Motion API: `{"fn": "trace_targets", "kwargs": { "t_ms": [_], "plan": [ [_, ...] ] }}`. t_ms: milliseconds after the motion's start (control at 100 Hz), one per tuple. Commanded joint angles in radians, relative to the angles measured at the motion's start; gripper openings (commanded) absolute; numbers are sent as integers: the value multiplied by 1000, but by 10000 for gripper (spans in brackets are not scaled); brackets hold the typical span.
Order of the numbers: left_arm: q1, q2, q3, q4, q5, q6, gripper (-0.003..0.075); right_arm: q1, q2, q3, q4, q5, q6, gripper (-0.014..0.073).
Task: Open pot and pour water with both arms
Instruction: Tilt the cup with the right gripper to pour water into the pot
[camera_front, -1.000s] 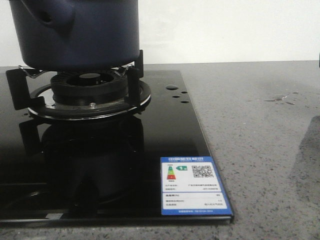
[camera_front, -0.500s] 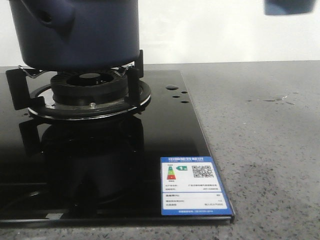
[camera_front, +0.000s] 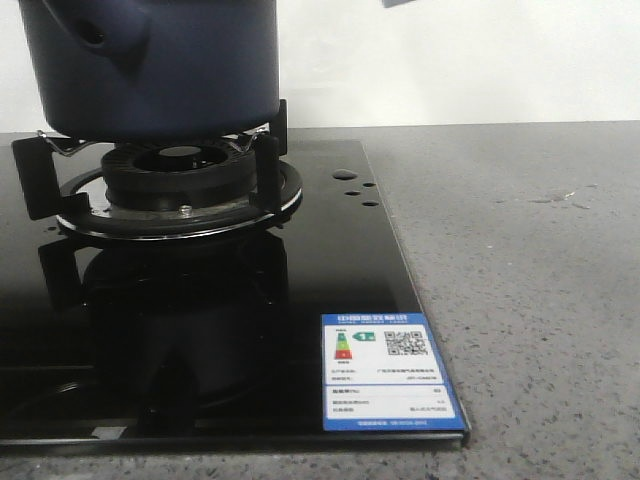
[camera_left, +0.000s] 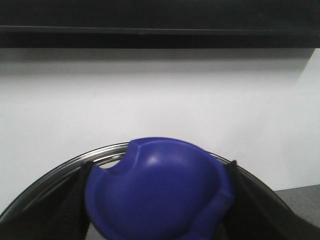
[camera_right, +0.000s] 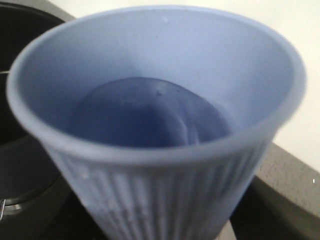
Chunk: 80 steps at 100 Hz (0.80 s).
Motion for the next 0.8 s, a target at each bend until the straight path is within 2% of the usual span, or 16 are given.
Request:
{"fn": "trace_targets", "kwargs": {
  "t_ms": [0, 210, 390, 790],
  "plan": [
    [1, -29, -38, 3, -126, 1, 369, 23, -3, -99, -69, -42, -11, 302],
    [1, -29, -38, 3, -126, 1, 369, 95, 67, -233, -242, 84, -11, 302],
    [1, -29, -38, 3, -126, 1, 369, 161, 117, -311, -440, 172, -13, 302],
    [1, -29, -38, 3, -126, 1, 369, 240, 167, -318, -828, 185, -13, 302]
  ]
}}
